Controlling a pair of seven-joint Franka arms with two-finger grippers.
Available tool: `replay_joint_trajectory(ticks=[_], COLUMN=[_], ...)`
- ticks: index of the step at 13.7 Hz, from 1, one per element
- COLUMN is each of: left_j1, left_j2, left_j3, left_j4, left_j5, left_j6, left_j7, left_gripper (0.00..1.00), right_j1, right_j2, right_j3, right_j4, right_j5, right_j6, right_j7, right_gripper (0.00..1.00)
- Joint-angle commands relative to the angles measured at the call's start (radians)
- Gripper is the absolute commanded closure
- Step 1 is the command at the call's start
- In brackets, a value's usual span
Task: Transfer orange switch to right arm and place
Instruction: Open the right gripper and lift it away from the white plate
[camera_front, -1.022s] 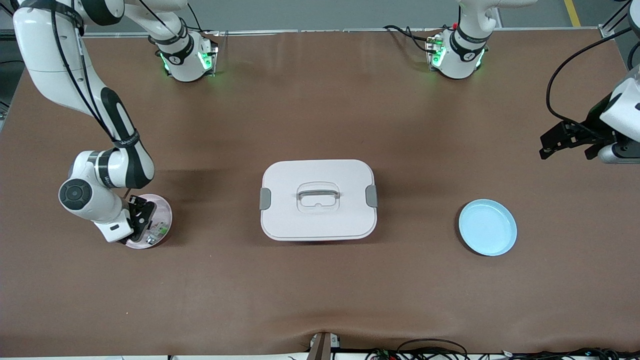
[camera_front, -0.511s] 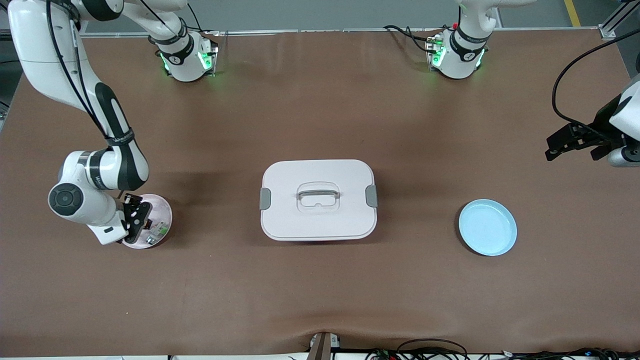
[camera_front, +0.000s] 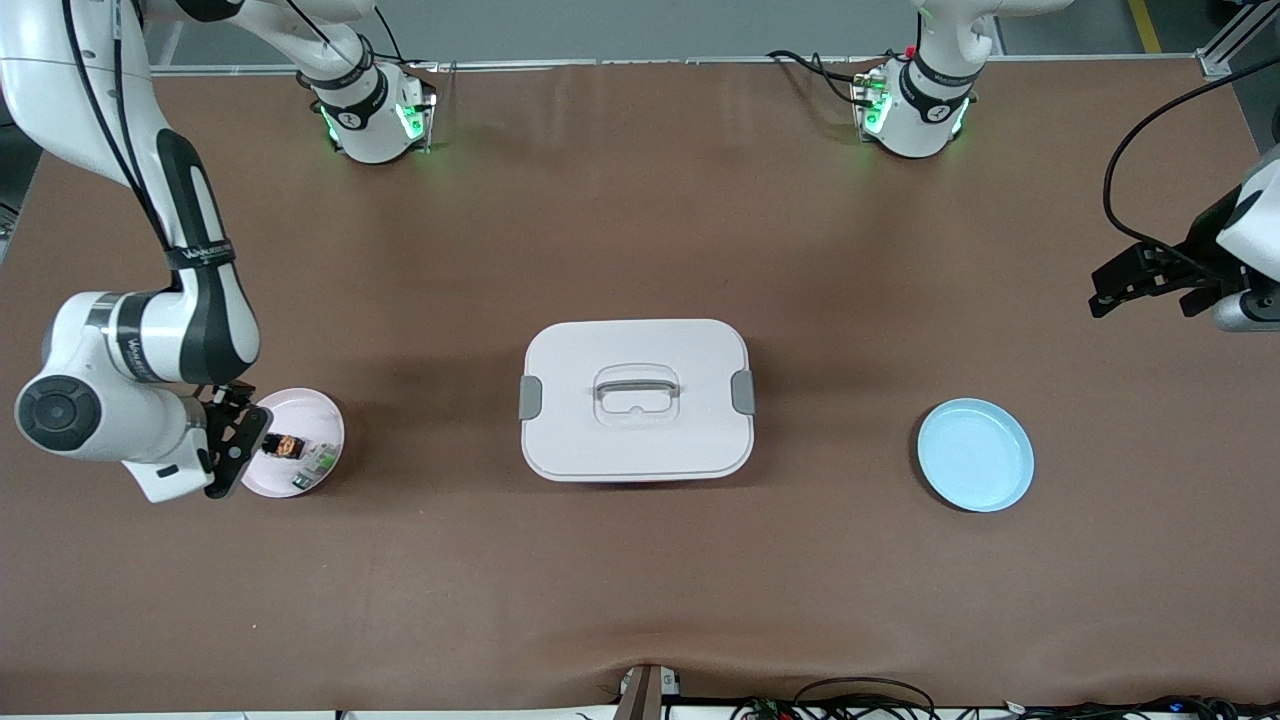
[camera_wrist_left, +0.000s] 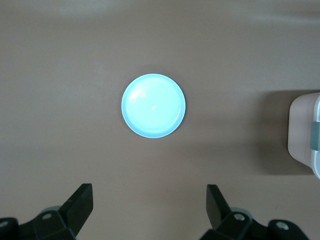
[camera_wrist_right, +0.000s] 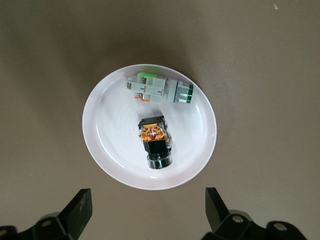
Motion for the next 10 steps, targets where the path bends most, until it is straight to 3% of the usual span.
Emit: replay_joint_trajectory(ticks=[1,7,10], left_j1=[0.005,0.012,0.015], left_j2=[-0.001,-0.030,-0.051], left_j3=[-0.012,-0.013,-0.012], left_j4=[0.017,-0.029,-0.062], left_j5=[0.009,0.006,0.006], left_j6=[-0.046,-0.049,-0.036], left_j7=[0.019,0.019,0.022], left_gripper=[0.00,0.00,0.00], right_j1=[-0.004,0.007,0.005], right_j2=[0.003,0.003,-0.041], right_j3=[0.002,0.005,0.005], right_j4=[0.074,0.246,0.272], right_j5=[-0.005,-0.003,0.029], right_j6=[-0.083,-0.270,-0.290], right_j7=[0.099,0.295,0.421], right_gripper=[0.00,0.00,0.00])
